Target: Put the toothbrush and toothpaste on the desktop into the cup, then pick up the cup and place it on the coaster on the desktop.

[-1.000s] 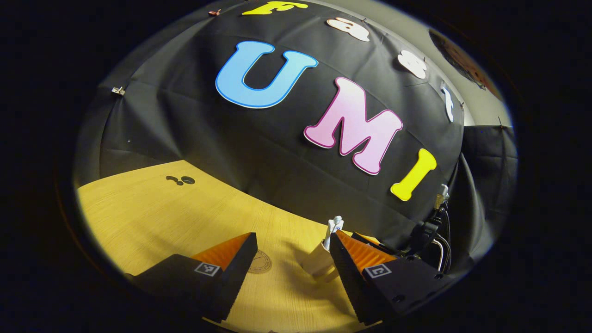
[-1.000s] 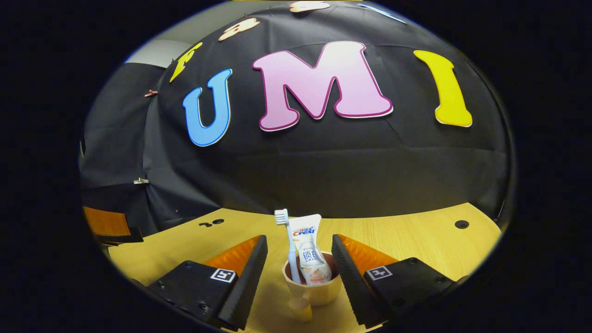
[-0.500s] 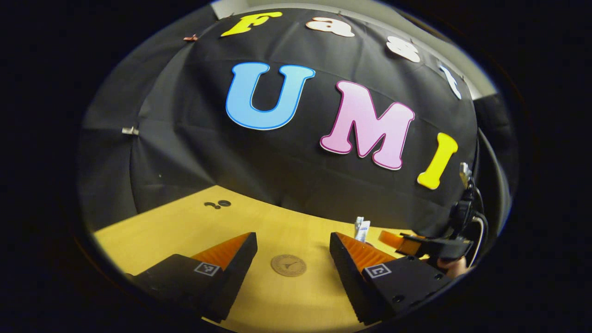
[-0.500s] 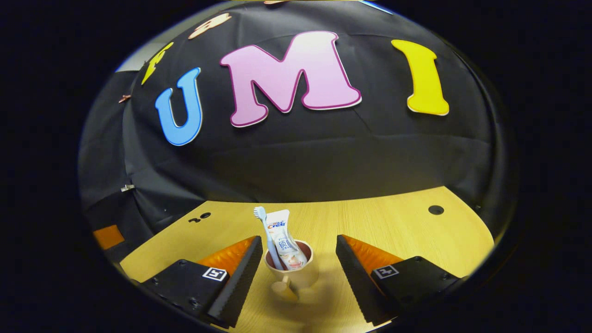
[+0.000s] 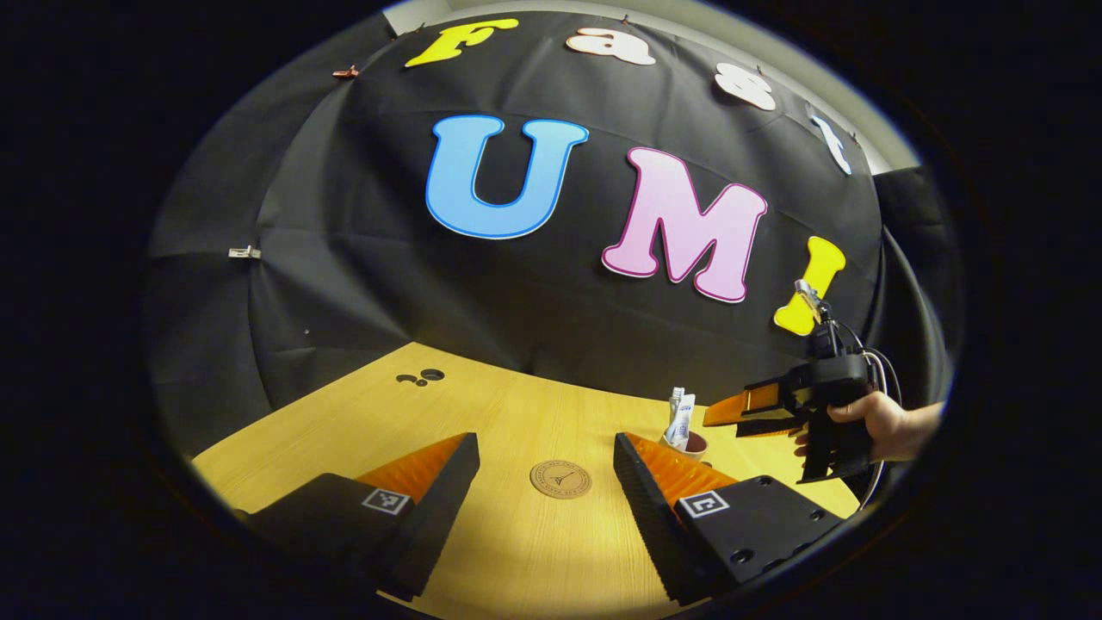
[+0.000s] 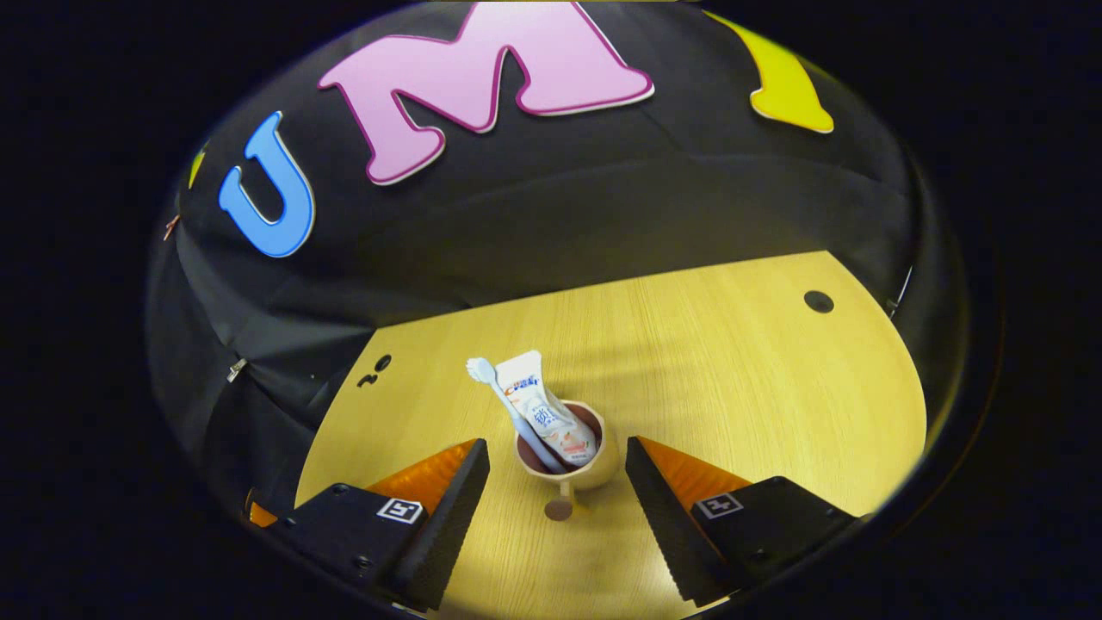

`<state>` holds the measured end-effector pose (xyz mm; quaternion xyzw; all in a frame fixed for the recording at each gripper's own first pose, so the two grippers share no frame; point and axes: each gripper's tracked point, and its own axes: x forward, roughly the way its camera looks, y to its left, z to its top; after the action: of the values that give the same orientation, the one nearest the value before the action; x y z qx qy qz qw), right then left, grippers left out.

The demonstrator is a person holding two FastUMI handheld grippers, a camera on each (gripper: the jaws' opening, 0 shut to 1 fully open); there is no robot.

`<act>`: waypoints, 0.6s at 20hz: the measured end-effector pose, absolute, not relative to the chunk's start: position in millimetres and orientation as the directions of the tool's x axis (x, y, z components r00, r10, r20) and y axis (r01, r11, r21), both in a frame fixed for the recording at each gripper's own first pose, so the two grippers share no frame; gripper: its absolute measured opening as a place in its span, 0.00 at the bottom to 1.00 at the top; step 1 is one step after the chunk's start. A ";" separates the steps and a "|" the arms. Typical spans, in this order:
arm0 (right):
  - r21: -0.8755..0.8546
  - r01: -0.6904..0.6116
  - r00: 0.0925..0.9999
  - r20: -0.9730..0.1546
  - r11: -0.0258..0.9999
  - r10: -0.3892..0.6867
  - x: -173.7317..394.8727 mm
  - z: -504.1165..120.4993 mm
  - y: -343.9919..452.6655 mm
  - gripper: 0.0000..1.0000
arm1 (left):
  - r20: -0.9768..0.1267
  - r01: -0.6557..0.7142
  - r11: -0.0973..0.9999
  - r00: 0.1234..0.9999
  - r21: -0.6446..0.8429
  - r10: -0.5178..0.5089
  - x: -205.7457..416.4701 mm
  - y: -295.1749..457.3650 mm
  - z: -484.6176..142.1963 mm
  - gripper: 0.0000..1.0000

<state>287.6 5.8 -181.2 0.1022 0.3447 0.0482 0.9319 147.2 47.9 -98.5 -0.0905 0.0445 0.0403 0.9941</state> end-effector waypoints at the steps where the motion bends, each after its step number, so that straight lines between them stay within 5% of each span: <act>1: 0.226 -0.014 0.727 -0.667 0.974 0.165 286.8 -188.1 6.7 0.98 | -0.093 -0.091 0.981 0.993 -0.172 0.075 145.1 51.5 -98.1 0.98; 12: 0.179 0.017 0.482 -0.863 0.984 0.149 288.7 -272.8 18.1 0.98 | -0.183 -0.141 0.970 0.978 -0.200 0.104 129.4 78.5 -131.8 0.98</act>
<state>288.7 18.1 -272.8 0.0818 0.5075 0.0386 0.8569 129.4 78.5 -131.8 -0.1065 0.0860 0.0618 0.9887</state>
